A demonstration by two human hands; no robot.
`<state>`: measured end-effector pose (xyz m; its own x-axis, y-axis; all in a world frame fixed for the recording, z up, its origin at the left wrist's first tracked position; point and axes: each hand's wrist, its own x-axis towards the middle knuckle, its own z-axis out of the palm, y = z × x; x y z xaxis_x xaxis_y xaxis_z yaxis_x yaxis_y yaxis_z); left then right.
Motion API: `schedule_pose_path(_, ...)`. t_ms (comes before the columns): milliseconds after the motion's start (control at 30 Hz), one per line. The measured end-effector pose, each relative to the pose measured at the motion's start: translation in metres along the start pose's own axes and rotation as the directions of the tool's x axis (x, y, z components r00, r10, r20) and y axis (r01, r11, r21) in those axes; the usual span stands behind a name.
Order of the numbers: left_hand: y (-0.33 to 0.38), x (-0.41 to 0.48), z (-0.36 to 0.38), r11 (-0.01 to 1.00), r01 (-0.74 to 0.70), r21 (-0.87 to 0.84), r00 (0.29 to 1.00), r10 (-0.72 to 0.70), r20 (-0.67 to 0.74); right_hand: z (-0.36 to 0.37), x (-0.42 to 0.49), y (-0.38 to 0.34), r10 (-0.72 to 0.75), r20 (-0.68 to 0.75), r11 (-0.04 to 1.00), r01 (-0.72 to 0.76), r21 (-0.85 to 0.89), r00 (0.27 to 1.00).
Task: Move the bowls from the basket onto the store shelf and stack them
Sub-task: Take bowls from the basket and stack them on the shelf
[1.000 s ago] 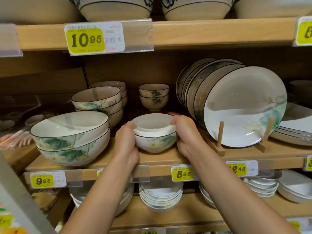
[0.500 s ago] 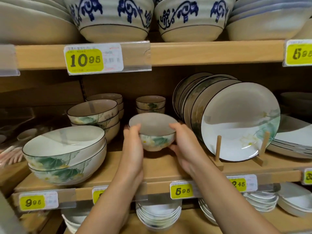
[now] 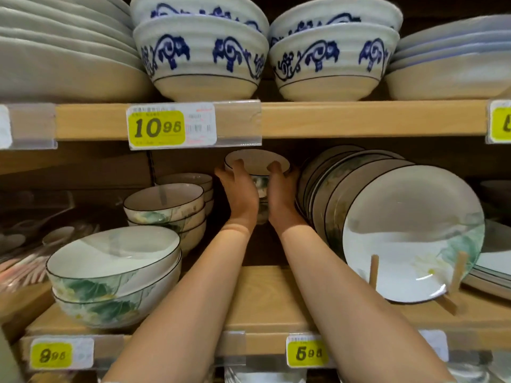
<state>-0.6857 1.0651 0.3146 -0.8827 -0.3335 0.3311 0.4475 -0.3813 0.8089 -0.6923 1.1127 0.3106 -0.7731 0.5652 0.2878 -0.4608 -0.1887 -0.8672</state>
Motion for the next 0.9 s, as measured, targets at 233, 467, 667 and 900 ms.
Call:
schedule_pose_path(233, -0.031, 0.03, 0.012, 0.998, -0.066, 0.014, 0.998, 0.065, 0.014, 0.011, 0.034, 0.025, -0.165, 0.006, 0.978, 0.164, -0.13, 0.986)
schedule_pose_path(467, -0.06, 0.06, 0.007, 0.998, 0.056, 0.001, 0.995, -0.056, 0.085, 0.018, 0.066, 0.048, -0.235, -0.057, 0.946, 0.214, -0.243, 0.97)
schedule_pose_path(667, -0.073, 0.072, 0.001, 0.99, 0.136, 0.028, 0.987, -0.138, 0.083, 0.019, 0.076, 0.062, -0.185, -0.024, 0.927, 0.166, -0.337, 0.982)
schedule_pose_path(900, -0.08, 0.076, 0.0, 0.976, 0.185, 0.114, 0.978, -0.195, 0.079, 0.014, 0.081, 0.076, -0.013, -0.004, 0.924, 0.01, -0.382, 1.0)
